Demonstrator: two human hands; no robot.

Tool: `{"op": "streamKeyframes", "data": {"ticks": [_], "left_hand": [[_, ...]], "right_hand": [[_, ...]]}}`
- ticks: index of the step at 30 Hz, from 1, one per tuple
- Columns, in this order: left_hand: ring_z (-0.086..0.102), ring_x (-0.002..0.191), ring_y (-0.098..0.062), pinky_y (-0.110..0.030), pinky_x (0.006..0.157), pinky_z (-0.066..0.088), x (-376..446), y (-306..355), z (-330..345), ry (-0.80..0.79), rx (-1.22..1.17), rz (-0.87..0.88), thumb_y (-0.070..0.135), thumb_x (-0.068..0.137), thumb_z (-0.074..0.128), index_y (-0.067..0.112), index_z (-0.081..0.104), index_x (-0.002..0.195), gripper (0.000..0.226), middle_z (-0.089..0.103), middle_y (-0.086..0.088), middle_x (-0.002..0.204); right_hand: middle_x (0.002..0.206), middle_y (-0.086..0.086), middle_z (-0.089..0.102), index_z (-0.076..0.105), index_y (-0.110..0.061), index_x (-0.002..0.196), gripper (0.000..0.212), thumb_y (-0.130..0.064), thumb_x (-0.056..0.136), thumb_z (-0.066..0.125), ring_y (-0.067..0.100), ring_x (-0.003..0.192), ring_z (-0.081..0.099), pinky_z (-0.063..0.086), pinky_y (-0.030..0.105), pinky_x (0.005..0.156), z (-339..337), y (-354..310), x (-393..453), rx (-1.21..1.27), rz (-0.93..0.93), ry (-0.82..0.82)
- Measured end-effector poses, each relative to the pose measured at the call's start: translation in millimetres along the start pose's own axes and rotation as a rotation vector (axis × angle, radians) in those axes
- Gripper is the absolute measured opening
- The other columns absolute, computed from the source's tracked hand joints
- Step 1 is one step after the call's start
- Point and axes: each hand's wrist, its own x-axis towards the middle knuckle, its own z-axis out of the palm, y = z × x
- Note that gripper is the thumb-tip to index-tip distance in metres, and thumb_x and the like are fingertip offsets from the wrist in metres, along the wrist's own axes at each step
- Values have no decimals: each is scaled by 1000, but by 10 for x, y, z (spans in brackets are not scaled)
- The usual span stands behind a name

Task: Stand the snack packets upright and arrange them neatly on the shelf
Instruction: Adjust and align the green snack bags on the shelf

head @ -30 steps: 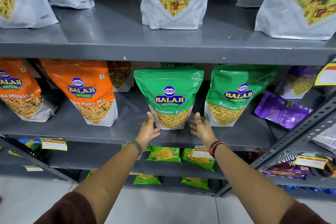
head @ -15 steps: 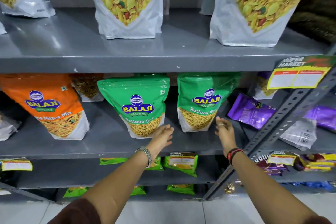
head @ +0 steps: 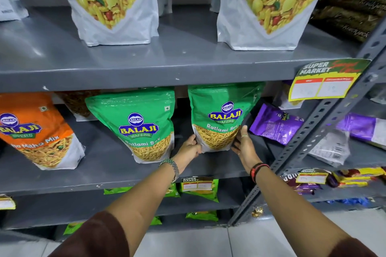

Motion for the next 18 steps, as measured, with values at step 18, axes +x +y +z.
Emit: {"op": "streamKeyframes", "data": {"ticks": [18], "left_hand": [[46,82,-6,-20,71,35,19,77,500,-135,52,41,-8,84,34,17,31,142,64,54,16,95]], "right_hand": [[146,9,44,39,-18,139,60,-52,95,17,27,133,43,38,36,99,-419,-128,-46,89,-2,186]]}}
